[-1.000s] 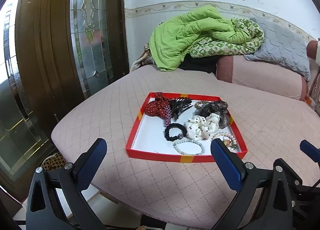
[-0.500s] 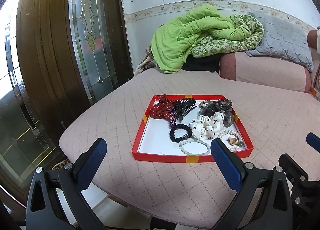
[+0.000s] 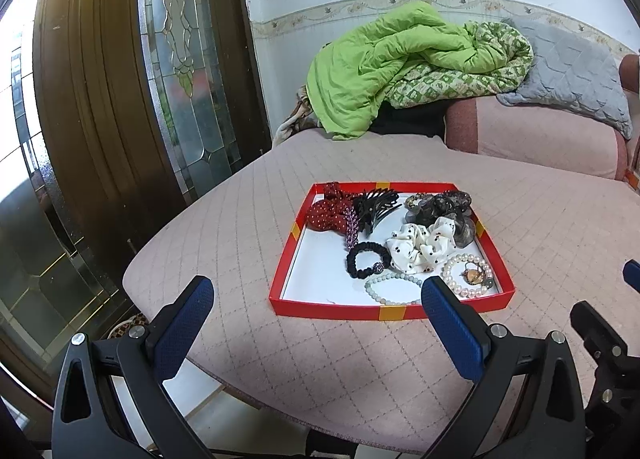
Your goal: Organize jewelry
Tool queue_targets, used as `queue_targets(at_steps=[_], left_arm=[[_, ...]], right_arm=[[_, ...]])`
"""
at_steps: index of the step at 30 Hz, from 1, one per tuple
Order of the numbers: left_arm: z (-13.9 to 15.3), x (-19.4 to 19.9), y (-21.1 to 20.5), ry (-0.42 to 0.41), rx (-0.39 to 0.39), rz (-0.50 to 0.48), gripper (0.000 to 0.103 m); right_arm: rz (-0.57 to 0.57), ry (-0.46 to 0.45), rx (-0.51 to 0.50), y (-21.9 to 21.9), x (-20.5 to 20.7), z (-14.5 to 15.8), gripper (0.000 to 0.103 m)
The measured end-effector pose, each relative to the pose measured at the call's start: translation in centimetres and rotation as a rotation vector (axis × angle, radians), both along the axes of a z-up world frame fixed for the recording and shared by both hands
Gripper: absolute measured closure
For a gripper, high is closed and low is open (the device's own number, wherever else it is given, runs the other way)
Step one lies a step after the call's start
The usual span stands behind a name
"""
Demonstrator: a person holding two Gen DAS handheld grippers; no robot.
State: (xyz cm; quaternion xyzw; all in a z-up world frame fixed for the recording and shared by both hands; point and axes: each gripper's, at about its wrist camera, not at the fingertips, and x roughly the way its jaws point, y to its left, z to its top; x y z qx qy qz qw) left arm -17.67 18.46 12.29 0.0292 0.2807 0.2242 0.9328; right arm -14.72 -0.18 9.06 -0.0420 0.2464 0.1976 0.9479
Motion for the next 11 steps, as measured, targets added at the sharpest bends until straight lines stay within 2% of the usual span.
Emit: queue_targets(at_steps=[5,8,11], left_arm=[[-0.1,0.2,0.1,0.01,-0.003,0.015,0.0],[-0.5,0.7,-0.1,0.044,-0.009,0.035,0.0],[-0.9,1.9,-1.5,0.088,-0.029,-0.048,0.0]], right_arm=[[-0.012,0.003,-0.003,-0.5,0.2,0.0,0.013],[-0.031,0.02,0.006,-1.4,0.6,0.0,0.013],[-0.086,0.054,0.015,-3.6,1.2,-0.2,0.013]])
